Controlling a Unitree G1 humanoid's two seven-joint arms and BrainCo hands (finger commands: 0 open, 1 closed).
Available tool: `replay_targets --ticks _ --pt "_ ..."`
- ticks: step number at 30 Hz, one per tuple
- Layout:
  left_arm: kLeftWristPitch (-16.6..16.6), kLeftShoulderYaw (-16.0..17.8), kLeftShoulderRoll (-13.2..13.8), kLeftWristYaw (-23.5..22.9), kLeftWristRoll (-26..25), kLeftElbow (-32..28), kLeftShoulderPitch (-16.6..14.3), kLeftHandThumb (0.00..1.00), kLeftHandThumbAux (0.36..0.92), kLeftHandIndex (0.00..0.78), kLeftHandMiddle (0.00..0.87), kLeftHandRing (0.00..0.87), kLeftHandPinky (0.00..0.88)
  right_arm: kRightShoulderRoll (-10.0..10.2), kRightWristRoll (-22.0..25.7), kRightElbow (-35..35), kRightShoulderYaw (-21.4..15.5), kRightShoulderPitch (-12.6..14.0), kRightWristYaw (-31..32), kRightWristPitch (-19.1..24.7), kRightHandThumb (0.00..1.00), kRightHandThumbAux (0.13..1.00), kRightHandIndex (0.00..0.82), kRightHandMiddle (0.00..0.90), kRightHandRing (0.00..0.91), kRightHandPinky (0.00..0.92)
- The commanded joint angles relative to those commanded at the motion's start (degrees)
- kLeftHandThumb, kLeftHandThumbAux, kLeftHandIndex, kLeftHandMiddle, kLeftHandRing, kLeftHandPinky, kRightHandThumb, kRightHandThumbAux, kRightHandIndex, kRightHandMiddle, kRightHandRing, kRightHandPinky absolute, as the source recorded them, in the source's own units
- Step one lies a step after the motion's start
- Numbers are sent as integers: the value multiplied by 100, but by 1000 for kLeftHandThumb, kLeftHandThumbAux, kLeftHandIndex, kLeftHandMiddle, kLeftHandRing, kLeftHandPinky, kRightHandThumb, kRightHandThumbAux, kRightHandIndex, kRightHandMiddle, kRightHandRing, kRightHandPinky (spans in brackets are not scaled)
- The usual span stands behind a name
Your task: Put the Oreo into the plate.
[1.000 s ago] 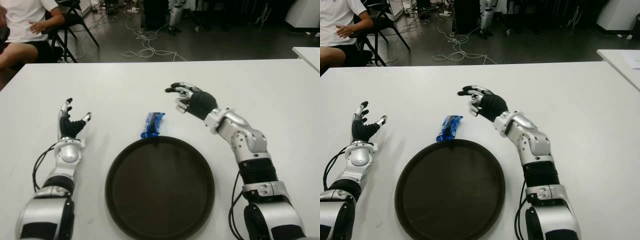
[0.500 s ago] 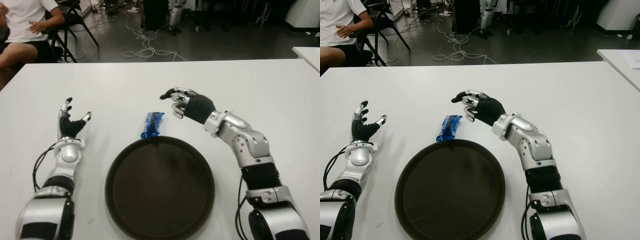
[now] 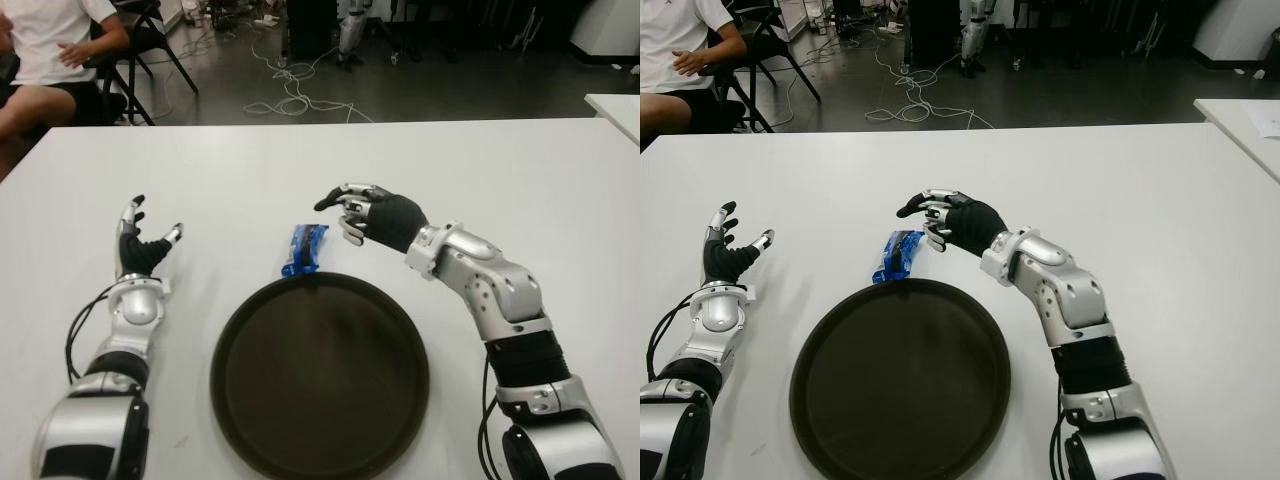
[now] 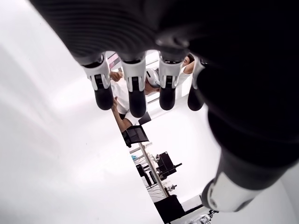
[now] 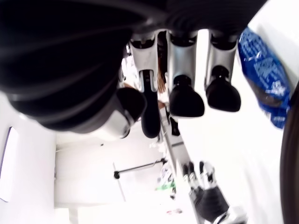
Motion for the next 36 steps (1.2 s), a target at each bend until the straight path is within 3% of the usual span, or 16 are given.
replay_targets --ticks 11,14,20,21,24,25,26,27,29,32,36 --pt "41 0 -12 -2 1 -3 -5 0 774 63 98 79 62 -64 -719 218 145 17 -262 -842 707 721 438 799 808 803" --pt "79 1 -14 1 1 6 -17 0 780 58 93 75 65 -146 -1366 345 365 50 -646 -1535 703 723 437 770 780 774" --pt "69 10 -30 -9 -15 -1 -19 0 800 55 89 71 63 -212 -2037 638 504 -23 -1053 -2201 685 730 426 572 590 579" --pt "59 17 -39 -8 -23 -3 -17 0 804 55 91 72 62 -247 -2198 779 553 -93 -1129 -2379 679 733 420 498 510 488" --pt "45 28 -51 -12 -39 -9 -13 0 807 56 93 74 60 -290 -2497 1138 639 -265 -1265 -2763 667 740 406 364 362 331" --pt "44 31 -52 -15 -43 -9 -12 0 805 56 93 74 60 -292 -2569 1265 657 -325 -1297 -2875 553 748 360 339 336 306" --pt "44 33 -54 -16 -46 -10 -12 0 801 57 93 73 61 -289 -2623 1368 665 -370 -1319 -2970 358 768 293 304 297 268" --pt "44 33 -54 -17 -48 -11 -12 0 799 57 93 73 61 -283 -2658 1441 663 -397 -1331 -3040 231 781 250 281 272 245" --pt "46 35 -58 -10 -49 -10 -14 0 794 57 92 74 64 -349 -2983 1687 799 -524 -1506 -3359 119 794 202 252 241 217" --pt "49 34 -68 -1 -46 -13 -16 0 788 56 89 73 65 -447 -3399 1928 962 -649 -1758 -3731 38 800 153 214 206 191" --pt "46 22 -76 14 -30 -17 -14 0 789 58 94 79 69 -472 -3712 2197 1043 -782 -1998 -4070 8 811 116 183 192 216"
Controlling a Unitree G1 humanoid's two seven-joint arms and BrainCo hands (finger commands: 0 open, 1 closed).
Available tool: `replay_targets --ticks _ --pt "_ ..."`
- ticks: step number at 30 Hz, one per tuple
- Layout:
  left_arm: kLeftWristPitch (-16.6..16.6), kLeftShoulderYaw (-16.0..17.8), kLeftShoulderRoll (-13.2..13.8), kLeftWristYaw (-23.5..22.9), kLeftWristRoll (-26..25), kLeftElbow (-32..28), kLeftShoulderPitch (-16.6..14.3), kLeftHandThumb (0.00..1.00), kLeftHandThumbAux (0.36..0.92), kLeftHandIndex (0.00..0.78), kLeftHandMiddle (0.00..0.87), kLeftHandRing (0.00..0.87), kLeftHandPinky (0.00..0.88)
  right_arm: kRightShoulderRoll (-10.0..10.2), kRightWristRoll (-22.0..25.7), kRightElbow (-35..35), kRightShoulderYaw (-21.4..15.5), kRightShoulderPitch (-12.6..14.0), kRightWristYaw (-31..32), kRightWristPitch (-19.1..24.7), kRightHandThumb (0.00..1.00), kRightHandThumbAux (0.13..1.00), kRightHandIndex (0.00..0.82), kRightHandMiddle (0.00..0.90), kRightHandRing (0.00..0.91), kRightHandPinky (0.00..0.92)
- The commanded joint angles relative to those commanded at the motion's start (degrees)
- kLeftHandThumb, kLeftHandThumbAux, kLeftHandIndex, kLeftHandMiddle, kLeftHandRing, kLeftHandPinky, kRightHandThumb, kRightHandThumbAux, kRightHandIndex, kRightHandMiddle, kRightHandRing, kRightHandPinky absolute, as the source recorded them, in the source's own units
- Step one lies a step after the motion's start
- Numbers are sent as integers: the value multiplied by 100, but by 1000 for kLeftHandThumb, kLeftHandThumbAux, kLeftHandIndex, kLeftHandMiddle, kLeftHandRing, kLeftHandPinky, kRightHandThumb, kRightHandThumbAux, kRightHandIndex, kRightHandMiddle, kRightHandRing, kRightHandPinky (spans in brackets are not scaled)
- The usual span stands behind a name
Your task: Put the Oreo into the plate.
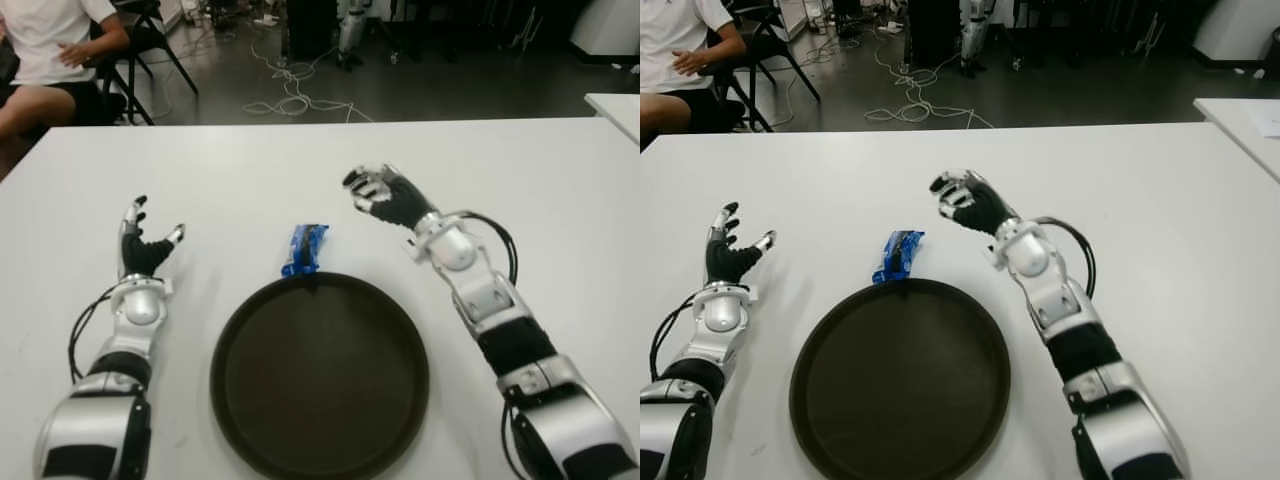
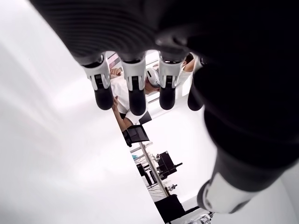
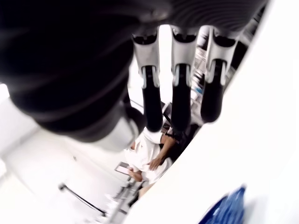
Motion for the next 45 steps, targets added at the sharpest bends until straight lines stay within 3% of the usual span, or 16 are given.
replay_targets --ticks 11,14,19,34,38,40,42,45 --pt "-11 -30 5 60 42 5 6 0 786 62 96 77 58 31 -372 814 175 -397 -230 -655 0 881 85 192 217 296" --pt "-9 -39 8 73 56 7 9 0 785 63 95 76 57 46 -441 980 211 -484 -272 -753 0 899 85 226 289 374" --pt "-13 -48 8 105 70 10 7 0 782 66 101 82 66 75 -569 1251 292 -644 -284 -752 0 903 87 223 278 339" --pt "-15 -7 -15 80 24 11 2 0 786 59 89 72 63 162 -728 1808 426 -1032 -191 -749 33 950 71 266 324 400" --pt "-13 -3 -19 59 13 11 2 0 779 57 89 70 56 179 -781 1937 488 -1127 -209 -775 45 953 70 261 309 369" --pt "-15 -6 -20 65 17 12 4 0 777 60 93 72 54 207 -928 2140 616 -1267 -226 -797 60 955 66 239 273 333" --pt "-23 -7 -23 72 19 12 7 0 777 61 95 73 54 217 -1039 2302 713 -1367 -221 -830 69 952 58 260 307 385" --pt "-31 -15 -23 89 31 10 10 0 785 61 95 74 54 233 -1138 2480 818 -1494 -209 -879 72 945 57 267 302 369"
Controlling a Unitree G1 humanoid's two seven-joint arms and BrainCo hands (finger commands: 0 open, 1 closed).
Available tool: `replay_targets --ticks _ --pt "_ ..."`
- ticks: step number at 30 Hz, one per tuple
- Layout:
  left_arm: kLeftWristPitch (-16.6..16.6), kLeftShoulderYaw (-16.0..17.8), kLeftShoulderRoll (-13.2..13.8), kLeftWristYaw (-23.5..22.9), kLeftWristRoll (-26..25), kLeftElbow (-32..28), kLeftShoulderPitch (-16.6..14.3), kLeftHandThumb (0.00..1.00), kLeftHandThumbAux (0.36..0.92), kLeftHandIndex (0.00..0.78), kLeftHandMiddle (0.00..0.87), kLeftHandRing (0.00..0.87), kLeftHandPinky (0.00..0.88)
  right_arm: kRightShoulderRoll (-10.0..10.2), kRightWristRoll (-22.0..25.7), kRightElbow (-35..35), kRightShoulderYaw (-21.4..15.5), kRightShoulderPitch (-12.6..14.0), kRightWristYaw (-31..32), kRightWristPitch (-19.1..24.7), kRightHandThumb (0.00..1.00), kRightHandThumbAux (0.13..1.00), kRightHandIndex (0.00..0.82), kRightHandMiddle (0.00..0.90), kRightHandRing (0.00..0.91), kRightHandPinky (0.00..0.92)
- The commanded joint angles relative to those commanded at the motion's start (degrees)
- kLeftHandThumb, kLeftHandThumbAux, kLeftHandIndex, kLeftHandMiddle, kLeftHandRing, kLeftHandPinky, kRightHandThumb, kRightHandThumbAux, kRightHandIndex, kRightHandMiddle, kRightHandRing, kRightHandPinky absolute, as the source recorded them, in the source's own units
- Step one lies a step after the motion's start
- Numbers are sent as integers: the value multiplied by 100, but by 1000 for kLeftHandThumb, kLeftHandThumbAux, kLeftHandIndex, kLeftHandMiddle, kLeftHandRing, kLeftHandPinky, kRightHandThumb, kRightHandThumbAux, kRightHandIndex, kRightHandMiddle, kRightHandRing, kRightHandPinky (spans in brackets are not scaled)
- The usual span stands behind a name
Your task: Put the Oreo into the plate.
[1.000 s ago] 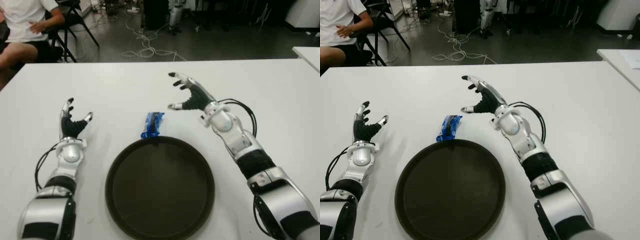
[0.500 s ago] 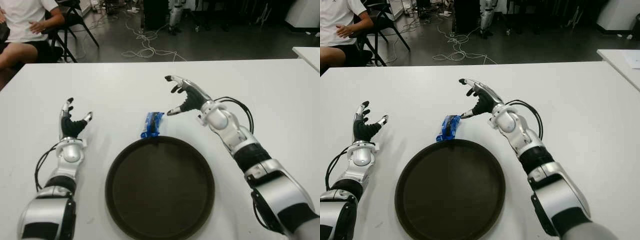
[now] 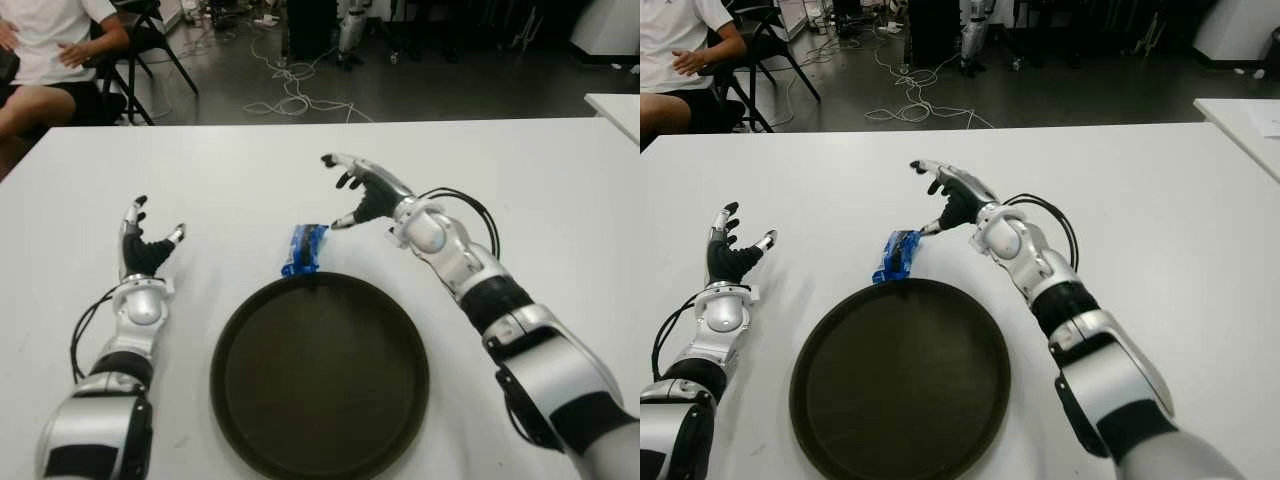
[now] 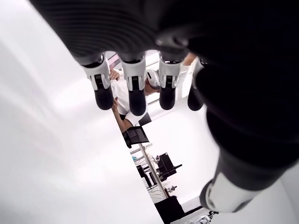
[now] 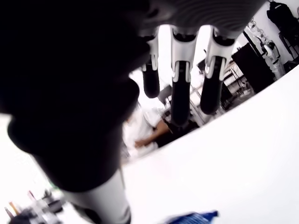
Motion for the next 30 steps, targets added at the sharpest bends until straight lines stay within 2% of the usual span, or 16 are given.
replay_targets --ticks 8,9,11,13,17,18,20,23,29,30 --pt "-13 23 -16 -27 -33 -7 5 0 788 54 82 64 51 41 -154 217 207 -241 176 -135 102 962 49 345 312 384" --pt "-18 34 -21 -41 -49 -8 5 0 787 54 81 64 52 41 -157 246 224 -263 221 -173 106 964 46 356 327 397" --pt "-22 44 -26 -57 -66 -8 6 0 785 53 82 66 60 67 -158 332 247 -323 278 -225 118 972 36 415 444 509" --pt "-21 46 -28 -71 -74 -6 6 0 781 52 82 67 60 110 -164 449 275 -407 323 -267 129 978 32 404 463 501" --pt "-25 72 -35 -124 -111 3 1 0 782 50 83 65 54 238 -257 781 389 -629 310 -302 152 981 19 350 432 458" --pt "-26 80 -36 -135 -119 5 1 0 783 52 85 67 55 284 -289 886 423 -689 277 -309 146 979 21 321 384 404" --pt "-27 89 -36 -147 -125 6 1 0 783 54 86 69 57 330 -316 1011 452 -753 232 -334 140 976 24 296 341 356" --pt "-28 84 -39 -133 -108 3 0 0 784 56 88 72 60 372 -354 1127 489 -805 189 -383 113 968 23 259 310 333" --pt "-7 31 -30 -27 -15 7 -4 0 795 57 90 72 53 469 -478 1305 609 -956 142 -418 91 975 33 250 319 314" --pt "-4 26 -29 -14 -7 7 -5 0 794 59 93 75 54 484 -496 1322 626 -976 136 -417 89 980 35 239 289 292"
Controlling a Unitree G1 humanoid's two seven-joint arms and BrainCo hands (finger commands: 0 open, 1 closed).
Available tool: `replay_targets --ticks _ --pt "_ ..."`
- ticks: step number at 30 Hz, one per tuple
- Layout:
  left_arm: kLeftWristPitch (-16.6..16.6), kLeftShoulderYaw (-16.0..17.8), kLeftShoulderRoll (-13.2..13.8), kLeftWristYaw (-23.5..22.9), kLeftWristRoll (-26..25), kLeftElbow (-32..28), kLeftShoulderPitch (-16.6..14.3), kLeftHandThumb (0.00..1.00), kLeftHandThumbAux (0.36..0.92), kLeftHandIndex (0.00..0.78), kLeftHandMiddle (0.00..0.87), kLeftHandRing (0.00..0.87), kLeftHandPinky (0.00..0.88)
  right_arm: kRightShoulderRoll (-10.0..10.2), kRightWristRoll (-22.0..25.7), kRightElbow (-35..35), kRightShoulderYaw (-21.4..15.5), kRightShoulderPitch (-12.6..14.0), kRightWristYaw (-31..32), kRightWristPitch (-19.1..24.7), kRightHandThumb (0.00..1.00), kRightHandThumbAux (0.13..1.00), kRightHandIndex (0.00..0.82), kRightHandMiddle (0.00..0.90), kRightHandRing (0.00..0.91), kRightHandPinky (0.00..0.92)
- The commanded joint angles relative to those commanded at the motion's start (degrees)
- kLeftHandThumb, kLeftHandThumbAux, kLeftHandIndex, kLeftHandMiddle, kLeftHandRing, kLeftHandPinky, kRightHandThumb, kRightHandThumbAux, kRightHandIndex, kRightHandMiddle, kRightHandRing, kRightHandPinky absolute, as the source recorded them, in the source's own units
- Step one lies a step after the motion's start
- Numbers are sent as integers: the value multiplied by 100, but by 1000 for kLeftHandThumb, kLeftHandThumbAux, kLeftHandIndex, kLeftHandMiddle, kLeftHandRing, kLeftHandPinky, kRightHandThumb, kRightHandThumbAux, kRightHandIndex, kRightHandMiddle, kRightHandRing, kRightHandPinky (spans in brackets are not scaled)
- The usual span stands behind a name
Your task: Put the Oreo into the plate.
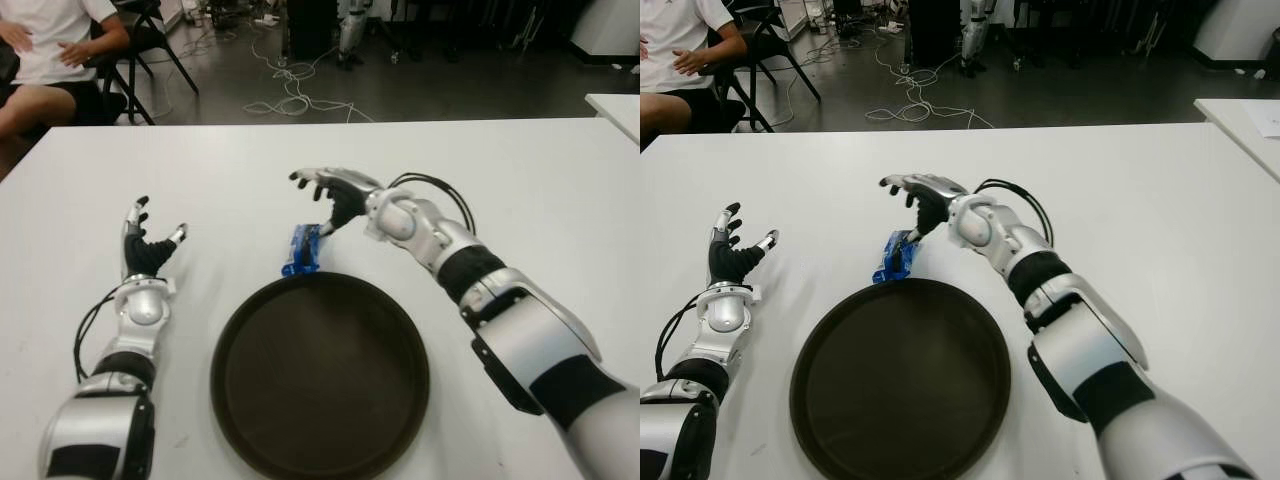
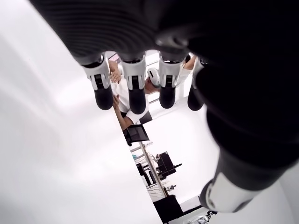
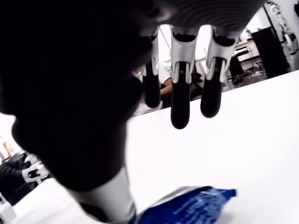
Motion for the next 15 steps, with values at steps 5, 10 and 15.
replay_targets --ticks 5,10,15 --pt "23 -18 -2 38 29 1 -3 0 791 60 100 81 62 46 -3 69 28 -57 26 -53 67 985 31 229 258 283" --pt "48 -22 -6 37 17 14 -12 0 776 57 93 74 62 84 -131 129 140 -137 -126 -166 69 996 48 258 231 289" --pt "31 -15 -14 24 -2 11 -7 0 774 55 86 71 59 135 -251 224 235 -171 -281 -180 82 994 71 324 264 298"
